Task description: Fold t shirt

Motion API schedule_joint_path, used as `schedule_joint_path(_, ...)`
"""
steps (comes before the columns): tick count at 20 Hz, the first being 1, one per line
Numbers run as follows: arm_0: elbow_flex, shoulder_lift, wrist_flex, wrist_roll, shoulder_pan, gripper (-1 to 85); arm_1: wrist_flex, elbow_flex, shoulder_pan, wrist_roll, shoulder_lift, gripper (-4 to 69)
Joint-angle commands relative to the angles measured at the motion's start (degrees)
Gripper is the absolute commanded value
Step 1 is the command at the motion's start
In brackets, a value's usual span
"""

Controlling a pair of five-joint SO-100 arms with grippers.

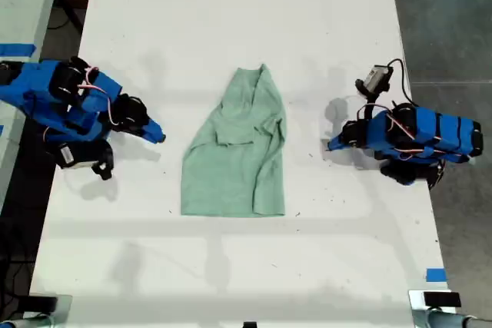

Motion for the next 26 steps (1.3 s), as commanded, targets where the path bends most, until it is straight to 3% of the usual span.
schedule_joint_path(1,-14.9,-25.0,-0.4,-1.1,3.9,5.2,-0.3,1.1,0.1,-1.4,0.4,-1.0)
schedule_joint_path(3,-18.2,-36.1,-3.7,-2.1,4.9,18.4,-0.3,1.1,-0.1,-1.5,0.4,-1.0)
schedule_joint_path(10,-24.9,-53.8,-7.5,-6.3,5.4,22.2,-0.3,1.1,-0.4,-2.0,0.4,-1.0)
schedule_joint_path(15,-25.0,-55.3,-5.3,-15.7,6.7,17.4,-0.3,1.1,-0.5,-2.1,0.4,-1.0)
schedule_joint_path(17,-25.0,-55.6,-5.5,-18.5,6.9,2.6,-0.3,1.1,-0.5,-2.1,0.4,-1.0)
schedule_joint_path(22,-31.8,-63.7,-6.9,-14.5,6.2,-0.1,-0.3,1.1,-0.5,-2.1,0.4,-1.0)
schedule_joint_path(24,-37.4,-66.5,-3.5,-14.8,6.8,-0.1,-0.3,1.1,-0.5,-2.1,0.4,-1.0)
schedule_joint_path(26,-46.9,-67.8,5.7,-16.3,7.6,-0.1,-0.3,1.1,-0.5,-2.2,0.4,-1.0)
